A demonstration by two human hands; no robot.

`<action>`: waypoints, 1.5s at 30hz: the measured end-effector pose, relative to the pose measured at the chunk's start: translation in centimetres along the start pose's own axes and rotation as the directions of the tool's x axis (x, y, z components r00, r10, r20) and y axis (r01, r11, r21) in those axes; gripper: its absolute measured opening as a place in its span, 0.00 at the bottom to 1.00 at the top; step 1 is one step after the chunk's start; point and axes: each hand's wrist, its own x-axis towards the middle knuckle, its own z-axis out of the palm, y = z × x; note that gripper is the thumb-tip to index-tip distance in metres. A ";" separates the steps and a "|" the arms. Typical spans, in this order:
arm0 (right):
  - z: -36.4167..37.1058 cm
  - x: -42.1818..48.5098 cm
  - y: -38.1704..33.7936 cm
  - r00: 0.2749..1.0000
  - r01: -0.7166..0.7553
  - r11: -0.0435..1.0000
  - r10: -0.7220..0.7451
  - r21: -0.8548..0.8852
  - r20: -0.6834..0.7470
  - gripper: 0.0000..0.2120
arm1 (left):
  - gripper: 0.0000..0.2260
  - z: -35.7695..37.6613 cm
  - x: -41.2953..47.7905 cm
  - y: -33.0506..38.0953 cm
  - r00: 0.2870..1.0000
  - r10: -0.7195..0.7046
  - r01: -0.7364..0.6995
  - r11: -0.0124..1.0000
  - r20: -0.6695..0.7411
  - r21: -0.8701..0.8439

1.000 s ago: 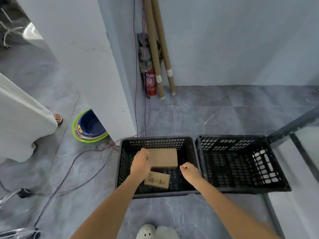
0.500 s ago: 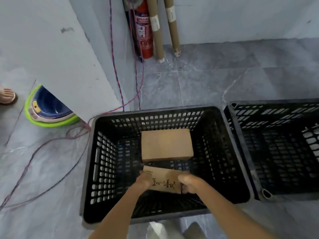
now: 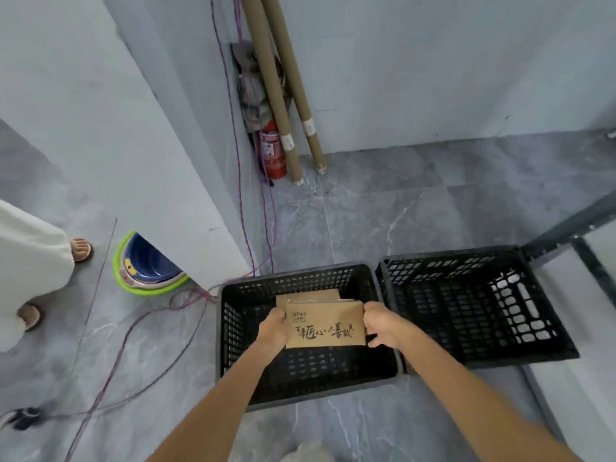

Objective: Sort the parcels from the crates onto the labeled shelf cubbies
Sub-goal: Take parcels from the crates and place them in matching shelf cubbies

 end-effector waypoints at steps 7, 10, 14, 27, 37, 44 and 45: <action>-8.7 -23.7 -12.2 0.951 0.285 0.921 -0.237 0.266 -0.196 0.14 | 0.07 -10.9 -20.5 19.0 0.988 0.145 -0.154 0.941 -0.052 -0.301; -12.5 -33.7 -16.1 0.861 0.461 0.854 -0.366 0.240 -0.353 0.15 | 0.13 -14.2 -28.7 26.3 0.953 0.290 -0.300 0.886 -0.084 -0.353; -16.8 -44.7 -18.4 0.615 0.722 0.684 -0.566 0.103 -0.548 0.11 | 0.34 -16.4 -35.4 33.2 0.888 0.424 -0.460 0.802 -0.179 -0.382; -27.6 -62.1 -13.8 0.342 0.933 0.306 -0.602 0.187 -0.722 0.06 | 0.16 -13.1 -55.2 44.5 0.559 0.826 -0.767 0.485 -0.067 -0.420; -28.4 -64.4 -9.7 0.268 0.951 0.267 -0.460 0.155 -0.846 0.08 | 0.10 -11.1 -58.6 45.0 0.488 0.865 -0.659 0.453 0.117 -0.600; -27.4 -66.4 -7.2 0.100 0.982 0.187 -0.495 0.007 -0.863 0.07 | 0.21 -11.2 -58.4 43.7 0.425 0.836 -0.511 0.539 0.348 -0.670; -27.3 -66.9 -6.8 0.072 0.984 0.176 -0.508 -0.021 -0.858 0.09 | 0.25 -11.2 -58.1 43.4 0.404 0.831 -0.488 0.550 0.384 -0.678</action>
